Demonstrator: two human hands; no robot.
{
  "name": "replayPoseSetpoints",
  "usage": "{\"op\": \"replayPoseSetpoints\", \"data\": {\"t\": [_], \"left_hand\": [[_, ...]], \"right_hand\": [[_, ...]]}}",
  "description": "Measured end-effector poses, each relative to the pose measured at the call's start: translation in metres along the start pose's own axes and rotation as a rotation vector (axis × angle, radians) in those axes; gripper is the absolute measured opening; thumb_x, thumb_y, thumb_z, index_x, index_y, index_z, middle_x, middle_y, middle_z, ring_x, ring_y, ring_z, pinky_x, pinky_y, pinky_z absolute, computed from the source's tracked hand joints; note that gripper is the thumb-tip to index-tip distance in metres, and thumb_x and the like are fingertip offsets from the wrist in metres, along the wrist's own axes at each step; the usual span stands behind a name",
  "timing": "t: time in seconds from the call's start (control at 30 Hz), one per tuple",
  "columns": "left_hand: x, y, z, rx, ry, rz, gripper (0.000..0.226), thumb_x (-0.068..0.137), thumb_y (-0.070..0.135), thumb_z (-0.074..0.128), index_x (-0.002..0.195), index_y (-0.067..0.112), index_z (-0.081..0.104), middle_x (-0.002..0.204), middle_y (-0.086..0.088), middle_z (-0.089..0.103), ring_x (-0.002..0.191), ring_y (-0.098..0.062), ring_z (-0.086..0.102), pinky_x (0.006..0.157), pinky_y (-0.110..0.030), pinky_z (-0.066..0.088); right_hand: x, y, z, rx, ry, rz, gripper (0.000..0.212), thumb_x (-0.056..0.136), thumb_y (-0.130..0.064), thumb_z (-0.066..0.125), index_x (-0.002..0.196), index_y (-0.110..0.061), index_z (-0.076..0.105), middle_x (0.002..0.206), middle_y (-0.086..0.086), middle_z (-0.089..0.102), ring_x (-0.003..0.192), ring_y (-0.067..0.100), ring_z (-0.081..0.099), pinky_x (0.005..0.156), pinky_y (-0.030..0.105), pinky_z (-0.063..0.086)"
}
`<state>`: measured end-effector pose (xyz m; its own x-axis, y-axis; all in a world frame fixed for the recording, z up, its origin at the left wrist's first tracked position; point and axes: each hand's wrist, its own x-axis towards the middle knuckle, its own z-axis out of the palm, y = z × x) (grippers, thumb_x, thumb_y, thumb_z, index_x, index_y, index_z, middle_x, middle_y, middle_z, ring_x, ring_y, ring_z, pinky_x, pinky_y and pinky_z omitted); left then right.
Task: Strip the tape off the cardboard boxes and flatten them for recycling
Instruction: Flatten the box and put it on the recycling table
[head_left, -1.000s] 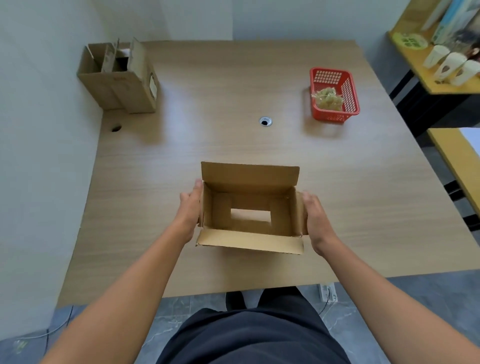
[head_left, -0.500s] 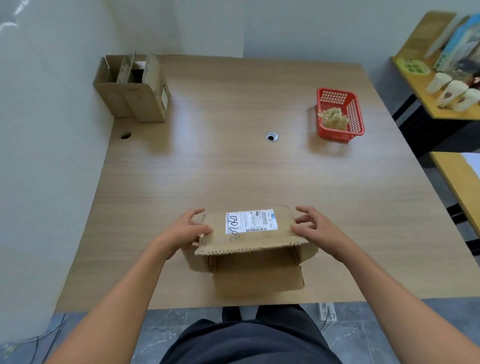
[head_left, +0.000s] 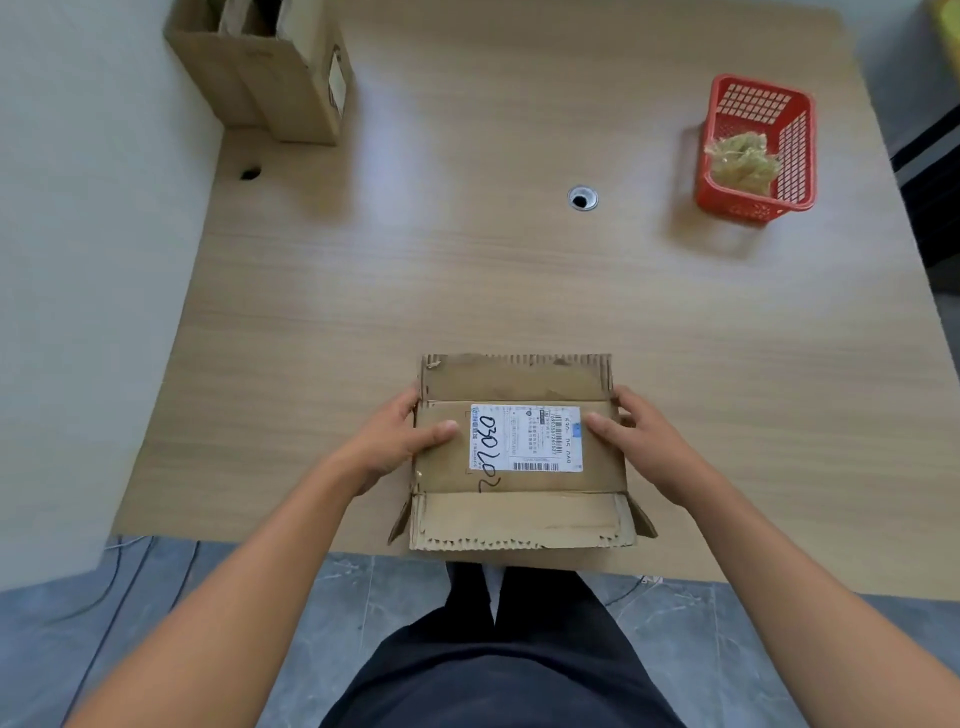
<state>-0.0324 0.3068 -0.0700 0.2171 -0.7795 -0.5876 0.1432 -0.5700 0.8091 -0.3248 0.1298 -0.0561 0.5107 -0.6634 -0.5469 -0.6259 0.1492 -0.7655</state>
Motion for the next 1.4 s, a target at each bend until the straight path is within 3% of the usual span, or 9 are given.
{"op": "replayPoseSetpoints", "data": {"t": [0.13, 0.3, 0.43, 0.57, 0.7, 0.9, 1.03, 1.2, 1.4], "left_hand": [[0.001, -0.003, -0.001, 0.025, 0.029, 0.122, 0.058, 0.078, 0.029, 0.085, 0.129, 0.039, 0.060, 0.124, 0.006, 0.069, 0.114, -0.011, 0.066, 0.090, -0.033, 0.059], [0.005, 0.007, -0.017, 0.225, -0.132, 0.037, 0.067, 0.069, 0.044, 0.086, 0.129, 0.034, 0.059, 0.125, 0.015, 0.069, 0.117, -0.007, 0.065, 0.096, -0.026, 0.054], [0.027, 0.020, -0.021, 0.285, -0.250, -0.077, 0.055, 0.077, 0.027, 0.083, 0.127, 0.028, 0.059, 0.120, 0.015, 0.071, 0.113, -0.008, 0.068, 0.088, -0.019, 0.053], [0.050, 0.028, -0.028, 0.336, -0.392, -0.156, 0.050, 0.075, 0.029, 0.084, 0.122, 0.022, 0.066, 0.121, 0.005, 0.073, 0.114, -0.015, 0.069, 0.090, -0.022, 0.054], [0.059, 0.032, -0.028, 0.394, -0.446, -0.189, 0.052, 0.070, 0.040, 0.085, 0.118, 0.028, 0.068, 0.120, 0.011, 0.073, 0.113, -0.008, 0.068, 0.090, -0.017, 0.053], [0.031, 0.016, -0.008, 0.427, -0.058, -0.100, 0.109, 0.048, 0.057, 0.091, 0.140, 0.031, 0.039, 0.138, 0.003, 0.055, 0.127, -0.007, 0.055, 0.115, -0.030, 0.040], [0.018, 0.007, -0.012, 0.365, 0.044, -0.073, 0.084, 0.047, 0.058, 0.094, 0.117, 0.047, 0.048, 0.123, 0.011, 0.061, 0.119, -0.007, 0.059, 0.105, -0.037, 0.048], [0.006, -0.009, -0.013, 0.441, 0.372, -0.012, 0.095, 0.037, 0.075, 0.086, 0.111, 0.037, 0.040, 0.118, 0.009, 0.043, 0.115, -0.014, 0.046, 0.096, -0.030, 0.044], [-0.021, -0.028, 0.030, 0.074, 0.798, -0.033, 0.122, 0.043, 0.074, 0.087, 0.138, 0.029, 0.024, 0.139, 0.003, 0.030, 0.116, -0.010, 0.044, 0.103, -0.031, 0.041]], "right_hand": [[0.015, 0.005, -0.020, 0.134, -0.262, -0.139, 0.052, 0.086, -0.038, 0.076, 0.135, -0.034, 0.059, 0.140, -0.008, 0.061, 0.128, 0.011, 0.059, 0.104, 0.035, 0.051], [0.051, 0.000, -0.045, -0.379, -0.600, -0.127, 0.065, 0.084, -0.046, 0.078, 0.142, -0.027, 0.056, 0.147, -0.004, 0.049, 0.136, 0.013, 0.048, 0.117, 0.036, 0.038], [0.077, -0.008, -0.042, -0.406, -0.777, -0.037, 0.040, 0.086, -0.028, 0.083, 0.118, -0.042, 0.063, 0.114, -0.031, 0.070, 0.108, -0.013, 0.062, 0.090, 0.007, 0.044], [0.093, -0.012, -0.043, -0.451, -0.861, -0.035, 0.035, 0.076, -0.047, 0.089, 0.100, -0.060, 0.067, 0.107, -0.035, 0.069, 0.099, -0.016, 0.063, 0.079, 0.000, 0.041], [0.099, -0.002, -0.052, -0.367, -0.668, -0.185, 0.069, 0.055, -0.067, 0.088, 0.112, -0.046, 0.057, 0.123, -0.014, 0.054, 0.112, 0.001, 0.059, 0.096, 0.021, 0.046], [0.084, 0.010, -0.063, -0.218, -0.124, -0.450, 0.045, 0.073, -0.063, 0.078, 0.082, -0.032, 0.048, 0.085, -0.011, 0.055, 0.090, 0.012, 0.045, 0.076, 0.014, 0.038], [0.070, 0.000, -0.046, -0.318, -0.186, -0.446, 0.019, 0.079, -0.050, 0.074, 0.087, -0.042, 0.059, 0.092, -0.007, 0.058, 0.099, 0.021, 0.041, 0.085, 0.024, 0.044], [0.065, -0.005, -0.025, -0.418, 0.046, -0.371, 0.013, 0.083, -0.030, 0.084, 0.084, -0.019, 0.076, 0.106, -0.002, 0.061, 0.114, 0.029, 0.039, 0.102, 0.039, 0.037], [0.024, 0.004, 0.013, -0.434, 0.301, -0.286, 0.036, 0.089, -0.043, 0.076, 0.115, -0.018, 0.069, 0.130, 0.008, 0.047, 0.127, 0.033, 0.041, 0.105, 0.034, 0.028]]}}
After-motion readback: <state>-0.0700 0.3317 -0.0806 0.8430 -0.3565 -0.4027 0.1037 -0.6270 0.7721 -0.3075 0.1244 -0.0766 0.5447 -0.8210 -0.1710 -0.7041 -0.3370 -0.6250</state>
